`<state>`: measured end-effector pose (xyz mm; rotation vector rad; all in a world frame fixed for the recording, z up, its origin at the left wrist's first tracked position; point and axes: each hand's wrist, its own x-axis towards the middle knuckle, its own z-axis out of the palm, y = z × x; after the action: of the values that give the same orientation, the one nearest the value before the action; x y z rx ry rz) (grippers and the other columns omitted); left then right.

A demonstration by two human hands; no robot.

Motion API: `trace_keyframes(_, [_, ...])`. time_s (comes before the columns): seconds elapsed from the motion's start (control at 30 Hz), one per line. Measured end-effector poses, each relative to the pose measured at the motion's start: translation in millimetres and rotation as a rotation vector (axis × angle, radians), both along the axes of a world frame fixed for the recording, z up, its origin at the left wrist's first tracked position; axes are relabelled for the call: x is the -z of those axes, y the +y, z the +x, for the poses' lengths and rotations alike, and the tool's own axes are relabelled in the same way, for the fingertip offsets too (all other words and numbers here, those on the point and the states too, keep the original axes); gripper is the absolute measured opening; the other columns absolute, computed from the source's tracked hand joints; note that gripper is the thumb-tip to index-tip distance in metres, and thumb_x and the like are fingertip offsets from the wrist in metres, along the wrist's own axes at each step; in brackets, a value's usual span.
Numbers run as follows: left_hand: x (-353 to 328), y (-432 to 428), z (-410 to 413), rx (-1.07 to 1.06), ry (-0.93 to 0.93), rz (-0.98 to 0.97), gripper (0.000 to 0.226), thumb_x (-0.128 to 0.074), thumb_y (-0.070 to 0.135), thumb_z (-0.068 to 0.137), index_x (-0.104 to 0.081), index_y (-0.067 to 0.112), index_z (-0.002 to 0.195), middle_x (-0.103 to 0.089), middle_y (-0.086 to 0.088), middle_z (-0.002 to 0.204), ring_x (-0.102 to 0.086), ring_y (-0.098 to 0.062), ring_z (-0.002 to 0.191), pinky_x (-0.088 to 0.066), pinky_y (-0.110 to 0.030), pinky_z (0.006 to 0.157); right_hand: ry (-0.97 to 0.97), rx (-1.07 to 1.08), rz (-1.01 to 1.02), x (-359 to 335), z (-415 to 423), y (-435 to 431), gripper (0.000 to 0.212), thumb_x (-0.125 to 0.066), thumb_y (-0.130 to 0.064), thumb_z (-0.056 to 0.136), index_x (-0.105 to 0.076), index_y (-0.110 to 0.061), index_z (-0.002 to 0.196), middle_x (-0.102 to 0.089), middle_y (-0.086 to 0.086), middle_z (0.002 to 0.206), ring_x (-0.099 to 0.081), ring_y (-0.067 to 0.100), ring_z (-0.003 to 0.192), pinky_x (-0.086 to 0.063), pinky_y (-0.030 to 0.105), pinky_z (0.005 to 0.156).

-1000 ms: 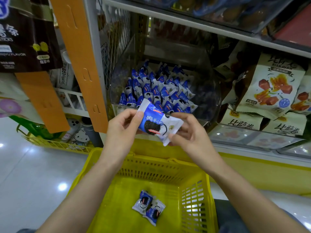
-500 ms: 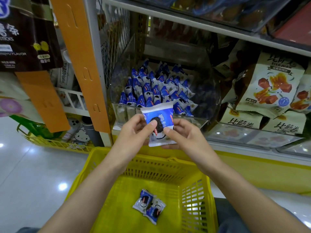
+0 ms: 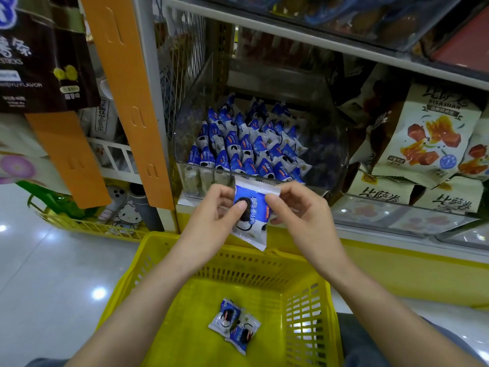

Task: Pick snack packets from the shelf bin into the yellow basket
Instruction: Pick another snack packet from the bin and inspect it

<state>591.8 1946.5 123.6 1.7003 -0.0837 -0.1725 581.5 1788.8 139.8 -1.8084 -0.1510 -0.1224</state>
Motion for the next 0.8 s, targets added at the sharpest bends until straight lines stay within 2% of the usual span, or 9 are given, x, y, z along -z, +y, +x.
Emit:
trace_keyframes(0.07, [1.6,-2.1,-1.1,-0.064,-0.006,-0.006,0.008,-0.052,0.018,0.092,-0.046,0.022,0.089,-0.06,0.0,0.09,-0.058,-0.01,0.077,-0.046,-0.016,0.065,-0.003,-0.017,-0.039,2.2,-2.2,2.0,0.006,-0.063,-0.02,0.085,-0.063,-0.025,0.088,-0.067,-0.003,0.085,-0.065,0.013,0.08,-0.054,0.025,0.074])
trace_keyframes(0.2, [-2.5,-4.5,-5.7,-0.055,0.066,-0.101,0.008,-0.045,0.026,0.094,-0.049,0.02,0.093,-0.061,0.006,0.084,-0.059,0.001,0.073,-0.048,-0.022,0.073,0.0,-0.114,-0.094,3.5,-5.3,8.5,0.027,-0.062,-0.013,0.087,-0.061,-0.03,0.108,-0.065,-0.006,0.107,-0.063,0.005,0.098,-0.051,0.026,0.086])
trace_keyframes(0.3, [-7.1,-4.2,-11.8,0.09,0.128,-0.216,0.041,-0.05,0.05,0.075,-0.053,0.022,0.106,-0.065,0.013,0.091,-0.061,0.005,0.088,-0.05,-0.016,0.08,-0.028,-0.106,-0.094,3.9,-7.8,11.8,0.032,-0.066,-0.014,0.083,-0.06,-0.035,0.107,-0.064,-0.006,0.108,-0.062,0.004,0.098,-0.056,0.028,0.078])
trace_keyframes(0.4, [-10.5,-3.9,-16.1,0.158,0.125,-0.21,0.055,-0.056,0.052,0.066,-0.051,0.024,0.113,-0.063,0.01,0.11,-0.059,0.005,0.101,-0.047,-0.012,0.083,-0.038,-0.109,-0.101,5.7,-9.9,13.4,0.039,-0.069,-0.011,0.08,-0.058,-0.036,0.106,-0.061,-0.004,0.107,-0.061,0.003,0.096,-0.055,0.022,0.069])
trace_keyframes(0.47, [-11.7,-3.2,-15.3,0.145,0.114,-0.217,0.054,-0.056,0.05,0.07,-0.052,0.021,0.115,-0.064,0.004,0.113,-0.059,-0.002,0.105,-0.048,-0.021,0.088,-0.045,-0.136,-0.123,5.7,-10.2,13.3,0.046,-0.071,-0.011,0.077,-0.056,-0.039,0.11,-0.058,-0.007,0.11,-0.059,0.001,0.099,-0.052,0.019,0.075])
trace_keyframes(0.6, [-10.1,-4.7,-15.6,0.095,0.09,-0.236,0.054,-0.044,0.06,0.074,-0.058,0.027,0.113,-0.066,0.0,0.111,-0.06,-0.014,0.108,-0.047,-0.04,0.096,-0.044,-0.174,-0.163,3.5,-10.2,13.4,0.042,-0.066,-0.026,0.079,-0.053,-0.046,0.114,-0.052,-0.018,0.115,-0.053,0.003,0.112,-0.047,0.028,0.096])
trace_keyframes(0.67, [-8.0,-5.7,-15.8,0.08,0.087,-0.262,0.056,-0.039,0.064,0.075,-0.059,0.029,0.114,-0.068,0.003,0.111,-0.061,-0.009,0.107,-0.047,-0.038,0.096,-0.036,-0.179,-0.139,4.4,-11.5,14.5,0.046,-0.066,-0.024,0.081,-0.051,-0.042,0.12,-0.051,-0.014,0.119,-0.051,0.001,0.114,-0.047,0.025,0.096])
trace_keyframes(0.73, [-7.2,-6.1,-14.7,0.051,0.114,-0.297,0.064,-0.038,0.067,0.074,-0.058,0.027,0.12,-0.068,0.004,0.114,-0.061,-0.01,0.11,-0.044,-0.039,0.099,-0.018,-0.157,-0.139,7.0,-12.7,15.9,0.059,-0.07,-0.026,0.079,-0.043,-0.036,0.13,-0.048,-0.013,0.126,-0.05,-0.003,0.114,-0.047,0.018,0.093])
trace_keyframes(0.8, [-6.4,-6.2,-12.5,0.001,0.136,-0.34,0.069,-0.038,0.067,0.073,-0.056,0.024,0.123,-0.067,0.001,0.115,-0.061,-0.013,0.111,-0.043,-0.041,0.101,0.05,-0.125,-0.164,9.2,-13.7,17.8,0.074,-0.074,-0.035,0.073,-0.034,-0.035,0.136,-0.044,-0.02,0.129,-0.048,-0.008,0.113,-0.047,0.014,0.09])
